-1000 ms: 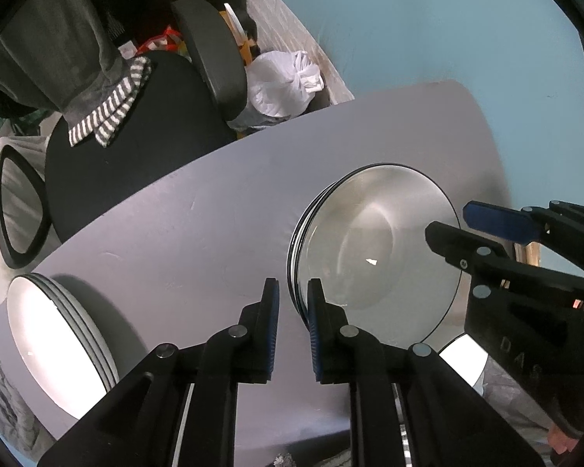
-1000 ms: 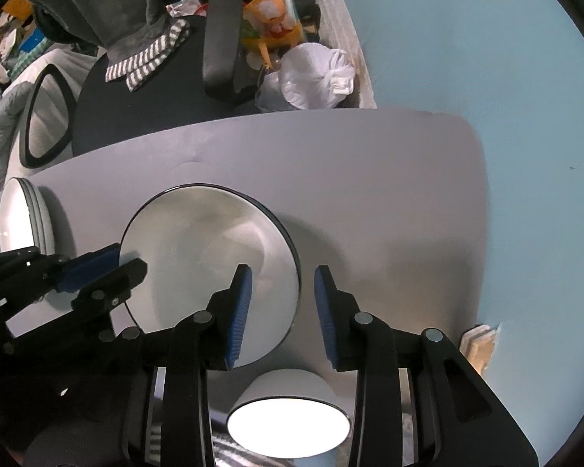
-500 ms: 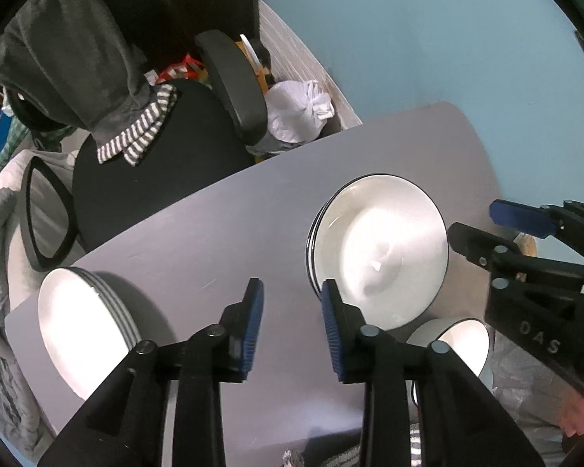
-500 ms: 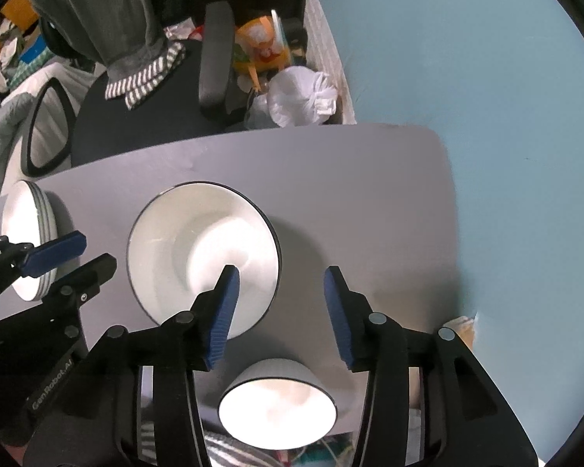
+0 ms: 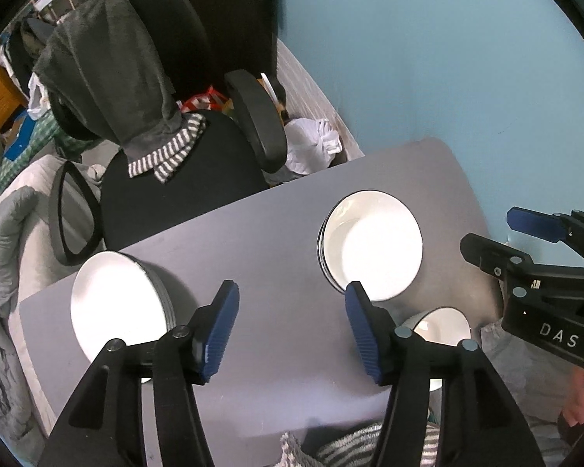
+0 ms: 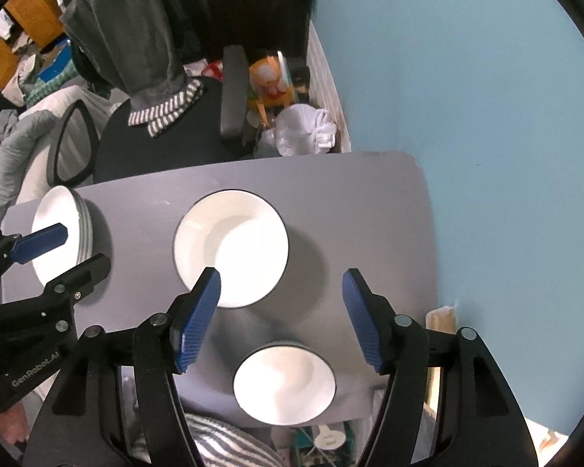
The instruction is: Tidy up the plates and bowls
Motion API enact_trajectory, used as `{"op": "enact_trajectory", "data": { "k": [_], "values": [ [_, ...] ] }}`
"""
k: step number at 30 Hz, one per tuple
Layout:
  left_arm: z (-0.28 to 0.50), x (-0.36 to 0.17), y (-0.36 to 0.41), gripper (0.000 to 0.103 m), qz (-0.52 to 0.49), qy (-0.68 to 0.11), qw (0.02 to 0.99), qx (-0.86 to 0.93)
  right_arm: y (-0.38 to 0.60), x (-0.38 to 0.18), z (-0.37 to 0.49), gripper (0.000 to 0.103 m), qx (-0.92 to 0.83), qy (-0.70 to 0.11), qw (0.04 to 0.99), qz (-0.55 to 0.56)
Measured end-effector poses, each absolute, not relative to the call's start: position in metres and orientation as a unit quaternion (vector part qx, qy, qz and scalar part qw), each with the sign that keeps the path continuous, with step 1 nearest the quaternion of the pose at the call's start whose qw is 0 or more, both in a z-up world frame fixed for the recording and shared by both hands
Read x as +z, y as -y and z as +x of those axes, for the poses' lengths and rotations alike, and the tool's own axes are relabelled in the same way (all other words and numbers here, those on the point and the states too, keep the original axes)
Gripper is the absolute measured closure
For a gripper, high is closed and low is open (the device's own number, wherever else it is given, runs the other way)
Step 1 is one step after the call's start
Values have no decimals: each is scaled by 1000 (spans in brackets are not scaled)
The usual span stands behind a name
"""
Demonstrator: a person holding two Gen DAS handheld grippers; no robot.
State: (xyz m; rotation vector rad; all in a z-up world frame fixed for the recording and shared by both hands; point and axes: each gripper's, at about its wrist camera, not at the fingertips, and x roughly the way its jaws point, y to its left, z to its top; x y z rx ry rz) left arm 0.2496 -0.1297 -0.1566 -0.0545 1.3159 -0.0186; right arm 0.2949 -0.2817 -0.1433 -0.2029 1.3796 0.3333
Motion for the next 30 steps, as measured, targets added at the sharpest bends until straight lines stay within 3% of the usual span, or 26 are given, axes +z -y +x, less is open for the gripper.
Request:
{"op": "enact_trajectory", "data": {
  "k": [6, 30],
  "values": [
    [232, -141, 127, 38, -35, -602, 797, -13, 281, -129, 278, 39, 161, -626, 758, -84],
    [181, -160, 146, 38, -13, -628, 774, -76, 309, -124, 207, 38, 112, -643, 756, -50]
  ]
}}
